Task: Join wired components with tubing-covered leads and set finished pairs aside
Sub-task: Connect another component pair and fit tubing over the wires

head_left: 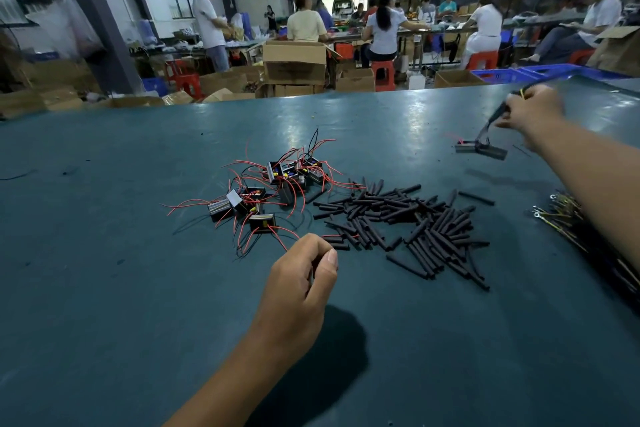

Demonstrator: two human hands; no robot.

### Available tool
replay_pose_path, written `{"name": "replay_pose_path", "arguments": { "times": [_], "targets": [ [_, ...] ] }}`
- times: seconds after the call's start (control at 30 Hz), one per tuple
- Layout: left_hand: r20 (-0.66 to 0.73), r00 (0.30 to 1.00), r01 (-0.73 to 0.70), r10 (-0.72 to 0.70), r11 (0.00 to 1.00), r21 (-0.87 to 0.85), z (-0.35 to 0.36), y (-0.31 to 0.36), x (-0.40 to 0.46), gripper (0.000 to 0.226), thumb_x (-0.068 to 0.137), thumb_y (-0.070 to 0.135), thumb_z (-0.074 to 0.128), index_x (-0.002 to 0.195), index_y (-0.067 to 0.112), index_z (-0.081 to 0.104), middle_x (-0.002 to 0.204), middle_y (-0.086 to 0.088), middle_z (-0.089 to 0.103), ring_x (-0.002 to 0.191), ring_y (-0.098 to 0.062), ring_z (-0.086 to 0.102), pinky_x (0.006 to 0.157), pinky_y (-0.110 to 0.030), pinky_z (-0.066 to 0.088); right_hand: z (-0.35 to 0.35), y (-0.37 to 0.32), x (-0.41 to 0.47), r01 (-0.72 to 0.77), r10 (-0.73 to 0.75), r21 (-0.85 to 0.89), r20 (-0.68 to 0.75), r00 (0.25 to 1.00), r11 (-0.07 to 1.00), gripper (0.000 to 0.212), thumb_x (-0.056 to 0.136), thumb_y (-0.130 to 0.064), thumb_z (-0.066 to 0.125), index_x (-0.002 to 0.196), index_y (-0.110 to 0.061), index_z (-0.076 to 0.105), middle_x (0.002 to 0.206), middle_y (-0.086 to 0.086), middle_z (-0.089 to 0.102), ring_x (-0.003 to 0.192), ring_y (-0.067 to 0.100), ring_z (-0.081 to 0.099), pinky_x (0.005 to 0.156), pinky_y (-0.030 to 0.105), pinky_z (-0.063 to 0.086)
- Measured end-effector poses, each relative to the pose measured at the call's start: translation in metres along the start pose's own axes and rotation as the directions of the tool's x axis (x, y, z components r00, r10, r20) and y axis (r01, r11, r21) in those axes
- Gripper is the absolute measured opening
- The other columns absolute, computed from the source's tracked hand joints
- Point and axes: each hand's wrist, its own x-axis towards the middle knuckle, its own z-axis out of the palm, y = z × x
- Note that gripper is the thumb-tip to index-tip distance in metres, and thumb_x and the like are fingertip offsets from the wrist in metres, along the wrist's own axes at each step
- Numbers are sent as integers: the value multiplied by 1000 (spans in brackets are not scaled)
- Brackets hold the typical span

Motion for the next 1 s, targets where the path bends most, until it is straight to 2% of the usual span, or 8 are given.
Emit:
{"name": "replay_pose_path", "arguments": {
  "times": [0.13,0.23,0.4,0.5,0.6,0.73,0.87,1.0],
  "targets": [
    [5,1000,-11,11,999,42,1,-2,-1,34,95,40,41,77,13,52,72,3,46,65,-10,41,61,-22,33,-4,39,24,-289,289,23,5,957,957,28,98,-7,53,125,-11,54,138,10,57,121,24,62,61,7,53],
    [7,1000,3,-3,999,46,1,-4,-1,32,95,40,41,77,15,51,71,6,45,65,-9,41,61,-21,33,-4,55,24,-417,416,-42,-42,909,908,45,101,-9,45,145,-5,39,148,7,50,127,21,58,90,21,55],
    [6,1000,22,-23,999,45,3,-5,-2,30,94,39,42,75,16,48,69,9,43,64,-8,39,60,-20,32,25,37,-36,-140,34,-407,-256,966,903,36,92,-12,54,122,8,57,126,29,61,117,43,59,93,45,47],
    [4,1000,26,-26,999,38,3,-5,-3,30,93,39,41,74,17,46,68,12,42,62,-7,38,59,-18,30,78,23,-89,266,-301,-488,8,954,831,30,93,-10,50,120,2,58,115,26,65,101,39,61,79,41,45],
    [3,999,36,-36,999,6,2,-3,-3,30,93,37,41,74,15,45,67,12,41,62,-6,37,58,-20,31,137,22,-154,726,-523,-465,503,688,507,22,97,-22,50,111,-8,62,109,16,67,98,34,61,80,39,47],
    [-16,999,49,-49,998,-27,0,0,-2,25,94,26,43,74,13,45,67,6,42,62,-5,37,58,-20,32,185,25,-205,911,-519,-408,767,378,61,31,103,-31,39,107,-10,62,108,11,69,100,32,64,79,38,46],
    [-30,999,43,-44,998,-45,-2,1,-1,21,94,16,42,74,10,46,71,-4,47,63,-10,39,59,-22,33,222,6,-231,853,-609,-402,599,520,332,38,103,-41,43,93,-9,62,94,11,70,88,33,65,66,37,41],
    [-43,998,34,-36,999,-38,-2,-1,0,22,96,17,43,75,10,47,70,-2,47,64,-13,41,60,-26,35,249,-13,-245,662,-378,-477,562,735,578,54,93,-62,49,66,-16,42,67,-1,48,71,28,51,62,34,37]
  ]
}}
